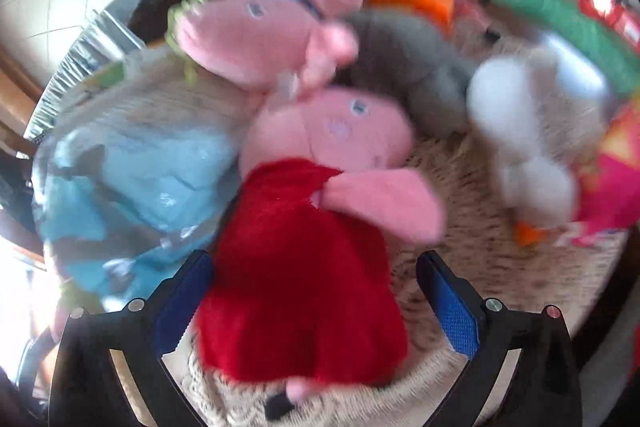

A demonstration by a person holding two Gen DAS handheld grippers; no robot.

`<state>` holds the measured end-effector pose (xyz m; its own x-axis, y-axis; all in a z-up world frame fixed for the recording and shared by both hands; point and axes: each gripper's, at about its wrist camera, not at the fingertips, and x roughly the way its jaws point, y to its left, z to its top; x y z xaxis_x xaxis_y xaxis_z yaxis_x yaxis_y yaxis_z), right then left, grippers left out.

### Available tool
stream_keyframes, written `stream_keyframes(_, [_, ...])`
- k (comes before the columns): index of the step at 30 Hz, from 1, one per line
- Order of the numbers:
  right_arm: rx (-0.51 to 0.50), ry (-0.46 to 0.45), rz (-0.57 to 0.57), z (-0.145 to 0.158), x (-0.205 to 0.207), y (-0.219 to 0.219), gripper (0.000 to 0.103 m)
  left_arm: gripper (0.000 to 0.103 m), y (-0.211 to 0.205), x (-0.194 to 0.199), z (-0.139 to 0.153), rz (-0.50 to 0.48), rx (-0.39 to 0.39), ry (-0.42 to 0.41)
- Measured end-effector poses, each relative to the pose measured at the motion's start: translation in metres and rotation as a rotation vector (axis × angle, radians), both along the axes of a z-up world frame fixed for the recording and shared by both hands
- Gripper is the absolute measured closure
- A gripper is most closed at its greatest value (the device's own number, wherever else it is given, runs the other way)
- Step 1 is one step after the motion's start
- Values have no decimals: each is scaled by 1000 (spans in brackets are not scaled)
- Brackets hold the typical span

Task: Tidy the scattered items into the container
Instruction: 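Close both grippers on the pink pig plush in the red dress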

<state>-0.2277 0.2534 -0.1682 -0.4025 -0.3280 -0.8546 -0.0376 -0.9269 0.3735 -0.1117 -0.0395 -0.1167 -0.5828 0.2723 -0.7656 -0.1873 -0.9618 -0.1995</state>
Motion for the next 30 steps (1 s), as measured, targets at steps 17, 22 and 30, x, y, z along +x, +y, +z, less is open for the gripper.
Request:
stream_keyframes(17, [-312,-125,269,-10,125,-157,14,10,-95,58,-26,175,31,-64])
stream_keyframes(22, [-333,-65,187,12,139,-117,9,10,-112,71,-34,193,45,-77])
stream_keyframes(30, [-191,110,75,64,150,-46,18,0,-41,72,-37,23,61,-73])
